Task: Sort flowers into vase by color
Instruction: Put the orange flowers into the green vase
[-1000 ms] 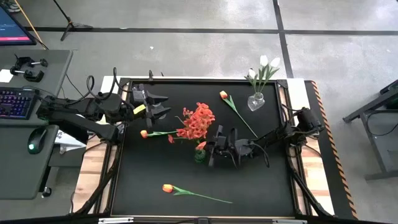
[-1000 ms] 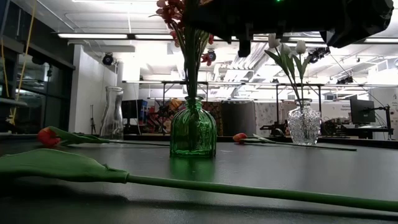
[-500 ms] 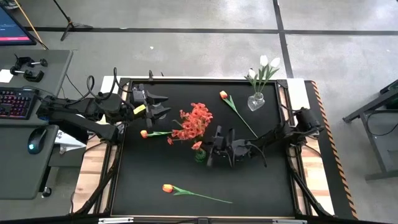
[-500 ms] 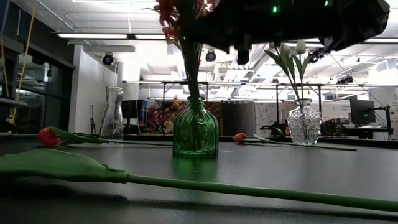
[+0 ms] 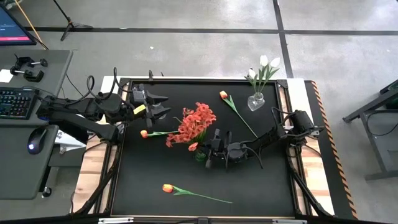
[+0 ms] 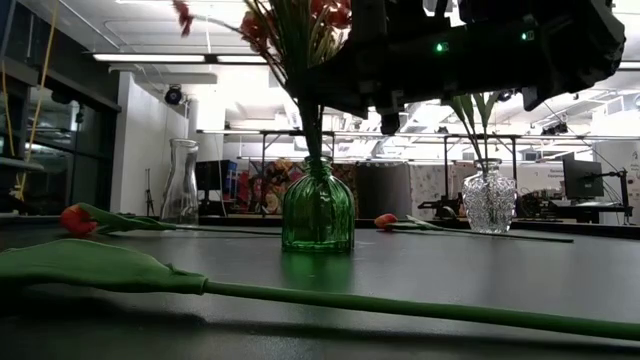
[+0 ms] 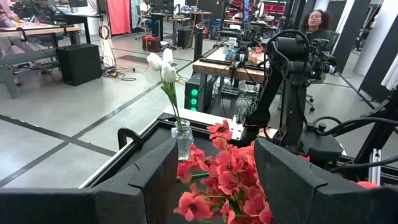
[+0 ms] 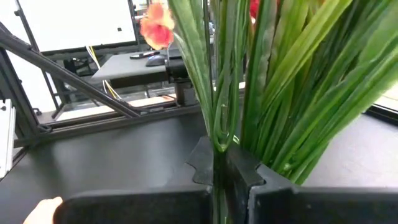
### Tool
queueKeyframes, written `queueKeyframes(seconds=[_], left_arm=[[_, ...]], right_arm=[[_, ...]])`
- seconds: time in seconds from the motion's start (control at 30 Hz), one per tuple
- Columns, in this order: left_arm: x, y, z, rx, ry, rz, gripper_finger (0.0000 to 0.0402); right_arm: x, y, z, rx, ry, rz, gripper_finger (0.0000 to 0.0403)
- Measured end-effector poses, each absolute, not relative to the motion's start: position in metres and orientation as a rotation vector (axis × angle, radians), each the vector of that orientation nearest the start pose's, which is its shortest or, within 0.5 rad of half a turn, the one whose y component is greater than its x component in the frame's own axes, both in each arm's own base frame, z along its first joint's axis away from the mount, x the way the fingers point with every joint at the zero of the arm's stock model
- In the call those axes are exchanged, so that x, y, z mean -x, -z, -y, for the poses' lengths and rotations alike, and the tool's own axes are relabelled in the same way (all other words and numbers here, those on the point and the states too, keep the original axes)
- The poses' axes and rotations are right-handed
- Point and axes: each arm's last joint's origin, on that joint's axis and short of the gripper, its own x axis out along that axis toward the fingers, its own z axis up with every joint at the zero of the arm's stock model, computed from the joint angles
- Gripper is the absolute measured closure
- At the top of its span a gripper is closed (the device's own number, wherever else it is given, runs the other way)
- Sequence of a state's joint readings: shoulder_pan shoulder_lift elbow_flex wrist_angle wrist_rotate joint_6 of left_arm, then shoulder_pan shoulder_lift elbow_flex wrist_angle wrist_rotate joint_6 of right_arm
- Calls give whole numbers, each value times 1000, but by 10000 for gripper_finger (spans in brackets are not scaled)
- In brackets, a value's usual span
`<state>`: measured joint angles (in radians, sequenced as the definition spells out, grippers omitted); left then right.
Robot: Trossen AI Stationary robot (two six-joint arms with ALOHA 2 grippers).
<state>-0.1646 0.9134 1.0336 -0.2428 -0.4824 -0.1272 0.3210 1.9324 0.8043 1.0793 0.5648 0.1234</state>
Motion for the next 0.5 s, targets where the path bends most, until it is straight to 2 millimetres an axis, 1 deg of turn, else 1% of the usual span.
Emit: queueKeyframes(seconds=[0.17, 0.33, 0.4, 0.5], left_arm=[[-187, -390, 17, 87, -324, -96, 202], [-187, -390, 17, 87, -324, -96, 202], [-187, -390, 17, 87, -324, -96, 202], [-187, -390, 17, 87, -325, -97, 202]], right_arm=[[-351, -149, -100, -111, 247, -38, 402], [-351, -149, -100, -172, 249, -36, 400], [-350, -149, -101, -173, 243, -35, 385], [-349, -150, -105, -178, 232, -41, 345]])
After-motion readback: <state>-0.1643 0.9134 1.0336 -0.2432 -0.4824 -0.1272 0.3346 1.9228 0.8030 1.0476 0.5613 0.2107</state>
